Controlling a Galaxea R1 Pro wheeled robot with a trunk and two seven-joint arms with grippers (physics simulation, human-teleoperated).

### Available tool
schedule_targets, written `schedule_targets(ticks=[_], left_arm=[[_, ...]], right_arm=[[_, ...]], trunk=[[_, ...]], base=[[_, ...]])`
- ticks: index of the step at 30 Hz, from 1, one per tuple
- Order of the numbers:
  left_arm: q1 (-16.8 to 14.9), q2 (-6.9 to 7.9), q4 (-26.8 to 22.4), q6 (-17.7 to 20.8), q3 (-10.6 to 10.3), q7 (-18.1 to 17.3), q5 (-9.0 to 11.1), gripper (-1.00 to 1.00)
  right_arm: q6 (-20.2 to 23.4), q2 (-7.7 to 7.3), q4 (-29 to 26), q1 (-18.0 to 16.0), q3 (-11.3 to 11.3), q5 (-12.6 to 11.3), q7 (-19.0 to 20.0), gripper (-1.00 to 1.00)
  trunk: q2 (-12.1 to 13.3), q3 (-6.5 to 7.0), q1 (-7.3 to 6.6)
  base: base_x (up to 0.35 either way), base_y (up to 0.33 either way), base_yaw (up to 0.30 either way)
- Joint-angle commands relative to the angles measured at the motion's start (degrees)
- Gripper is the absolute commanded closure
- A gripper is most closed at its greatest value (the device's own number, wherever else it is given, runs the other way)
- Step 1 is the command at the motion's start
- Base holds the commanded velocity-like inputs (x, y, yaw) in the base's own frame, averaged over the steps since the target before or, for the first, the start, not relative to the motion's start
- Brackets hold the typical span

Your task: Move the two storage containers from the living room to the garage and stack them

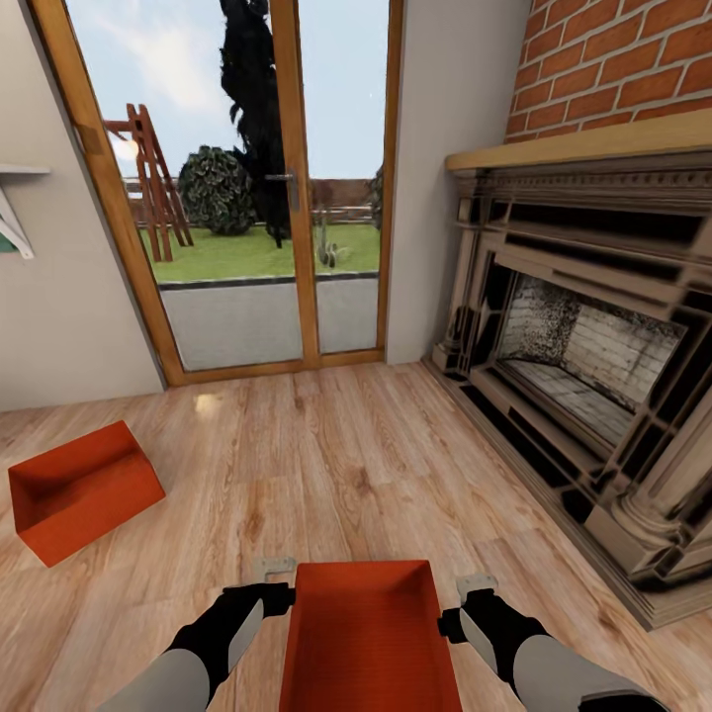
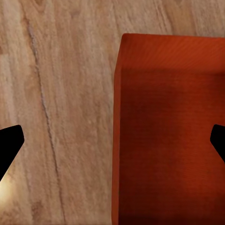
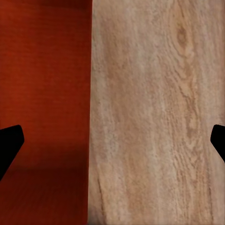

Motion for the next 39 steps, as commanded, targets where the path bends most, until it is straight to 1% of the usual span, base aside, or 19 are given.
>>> schedule_targets(ticks=[1, 7, 18, 28, 37, 39], left_arm=[[-0.01, -0.05, -0.12, 0.33, 0.3, 0.1, 0.06, -1.0], [-0.02, -0.05, -0.12, 0.32, 0.3, 0.1, 0.08, -1.0], [-0.02, -0.05, -0.12, 0.34, 0.23, 0.1, 0.01, -1.0], [-0.04, -0.05, -0.12, 0.31, 0.21, 0.1, 0.0, -1.0], [-0.04, -0.05, -0.12, 0.32, 0.21, 0.1, 0.0, -1.0], [-0.04, -0.06, -0.12, 0.33, 0.21, 0.1, 0.0, -1.0]], right_arm=[[0.44, -0.01, -0.11, 0.0, 0.43, 0.12, -0.13, -1.0], [0.41, -0.01, -0.11, 0.01, 0.43, 0.12, -0.08, -1.0], [0.4, -0.01, -0.11, 0.01, 0.43, 0.11, -0.04, -1.0], [0.32, -0.01, -0.11, 0.03, 0.42, 0.11, -0.04, -1.0], [0.32, -0.01, -0.11, 0.04, 0.43, 0.11, -0.04, -1.0], [0.32, -0.01, -0.11, 0.04, 0.43, 0.11, -0.04, -1.0]], trunk=[[-0.02, -0.05, -0.01], [-0.02, -0.05, -0.01], [-4.44, -2.03, 2.41], [-4.44, -2.03, 2.41], [-8.04, -3.64, 4.38], [-8.04, -3.64, 4.38]], base=[[0.0, 0.0, 0.0], [0.0, 0.0, 0.0], [0.0, 0.0, 0.0], [0.0, 0.0, 0.0], [0.0, 0.0, 0.0], [0.0, 0.0, 0.0]])
